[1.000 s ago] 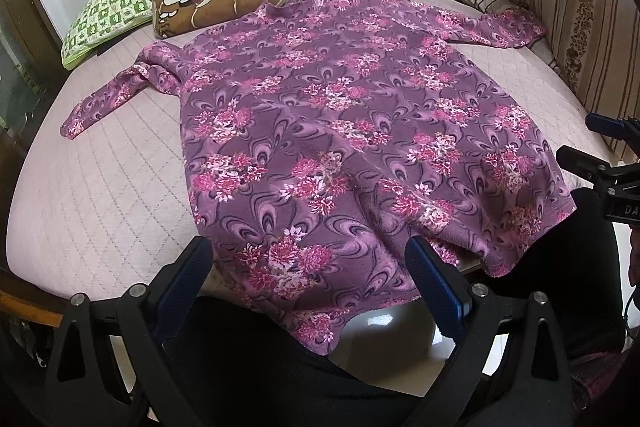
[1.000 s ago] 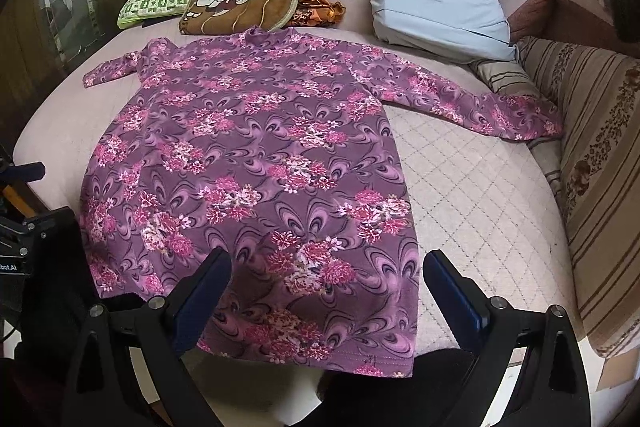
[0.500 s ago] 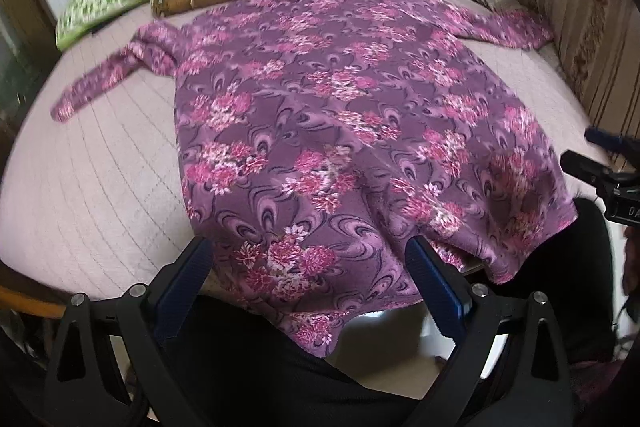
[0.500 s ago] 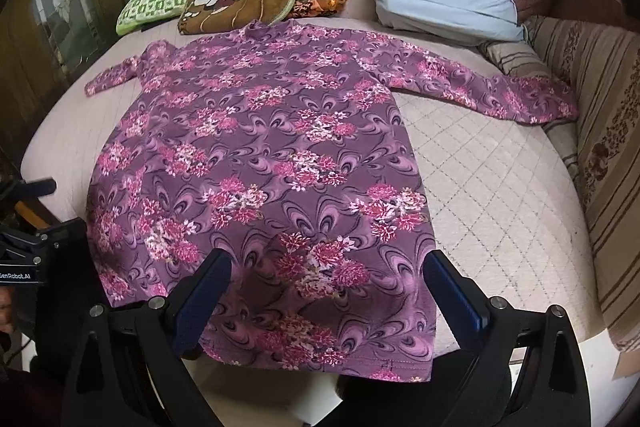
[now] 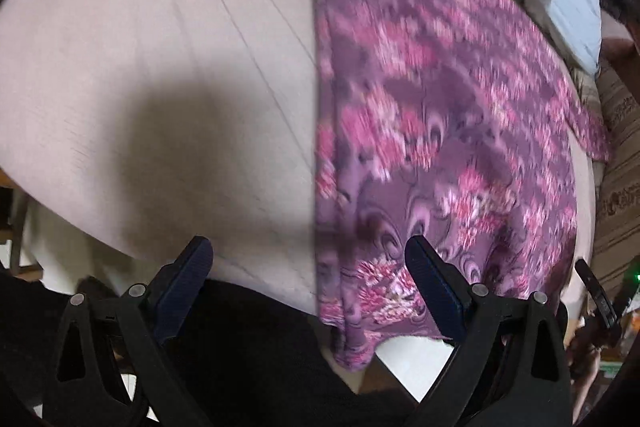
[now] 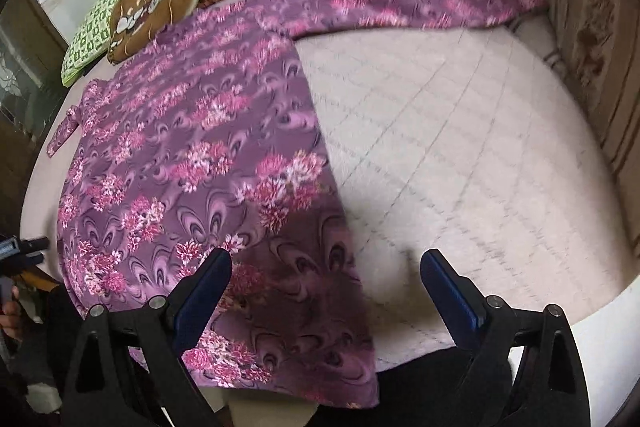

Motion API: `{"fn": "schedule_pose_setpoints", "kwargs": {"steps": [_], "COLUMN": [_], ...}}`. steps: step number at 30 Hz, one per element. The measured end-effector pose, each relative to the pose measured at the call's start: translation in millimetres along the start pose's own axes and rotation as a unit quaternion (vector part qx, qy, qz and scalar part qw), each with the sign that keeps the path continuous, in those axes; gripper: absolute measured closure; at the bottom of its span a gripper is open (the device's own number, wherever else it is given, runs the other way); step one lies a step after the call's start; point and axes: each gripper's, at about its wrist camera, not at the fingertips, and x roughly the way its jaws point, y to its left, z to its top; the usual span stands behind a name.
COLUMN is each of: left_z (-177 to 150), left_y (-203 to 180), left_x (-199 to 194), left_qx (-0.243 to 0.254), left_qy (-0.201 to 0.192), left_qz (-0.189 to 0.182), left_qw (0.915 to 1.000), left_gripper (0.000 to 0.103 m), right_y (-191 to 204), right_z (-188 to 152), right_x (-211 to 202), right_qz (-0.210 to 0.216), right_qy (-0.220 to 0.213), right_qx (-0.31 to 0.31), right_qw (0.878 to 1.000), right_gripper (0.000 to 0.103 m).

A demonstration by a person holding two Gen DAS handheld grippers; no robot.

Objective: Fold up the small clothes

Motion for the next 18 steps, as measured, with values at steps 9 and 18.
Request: {"fn": "schedule_pose_setpoints", "kwargs": {"steps": [9, 18], "left_z": [-29, -16], "left_y": [-50, -25], "left_x": [-1, -22], "left_qx": [0.04, 0.003], "left_qy": [-0.035, -0.049], "left_qz": [0.019, 0.026], "left_qw": [0.9984, 0.9985], "left_gripper": [0.043, 0.098], "right_y": [20, 9], "right_z": [-5, 1], "right_x": [14, -5], "right_qz": [-0.028, 0.013], "right_qy": [-0.005, -0.031], "right_qx": [-0.059, -0.06], "right_qw": [0.998, 0.998], "right_gripper": [0.052, 0.098]}}
